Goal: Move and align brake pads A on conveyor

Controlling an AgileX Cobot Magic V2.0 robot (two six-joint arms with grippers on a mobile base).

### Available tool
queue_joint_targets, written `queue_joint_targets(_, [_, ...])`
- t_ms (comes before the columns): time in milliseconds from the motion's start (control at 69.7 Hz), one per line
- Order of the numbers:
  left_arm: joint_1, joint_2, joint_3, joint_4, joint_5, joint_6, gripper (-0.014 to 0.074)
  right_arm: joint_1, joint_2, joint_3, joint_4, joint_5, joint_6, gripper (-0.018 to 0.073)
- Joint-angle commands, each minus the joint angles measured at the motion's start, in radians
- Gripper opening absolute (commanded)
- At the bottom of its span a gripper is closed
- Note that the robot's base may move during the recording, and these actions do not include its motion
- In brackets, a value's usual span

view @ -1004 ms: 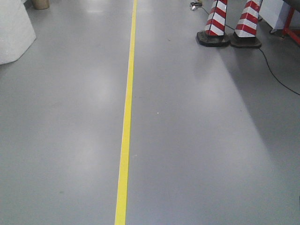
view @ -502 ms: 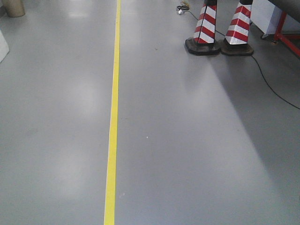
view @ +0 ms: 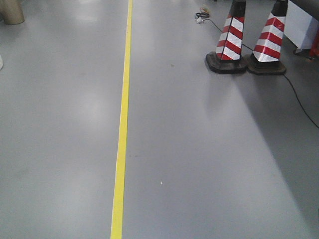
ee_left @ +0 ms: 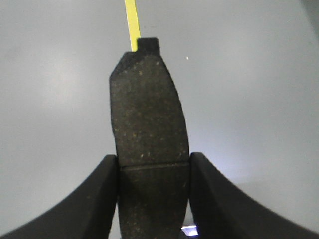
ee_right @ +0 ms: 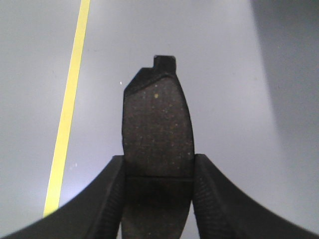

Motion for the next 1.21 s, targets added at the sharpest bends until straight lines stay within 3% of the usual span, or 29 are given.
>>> queue_joint_targets(0, [-0.002,-0.001,-0.026,-0.013,-0.071,-0.008,-0.0006,-0.003,-0.002,-0.029,-0.005,-0.071,0.0,0.0008])
queue_joint_targets(1191, [-0.002,0.0,-0.026,-0.013,-0.071,-0.008,-0.0006,-0.003,-0.002,-0.029,-0.005,-0.073,0.0,0.0008])
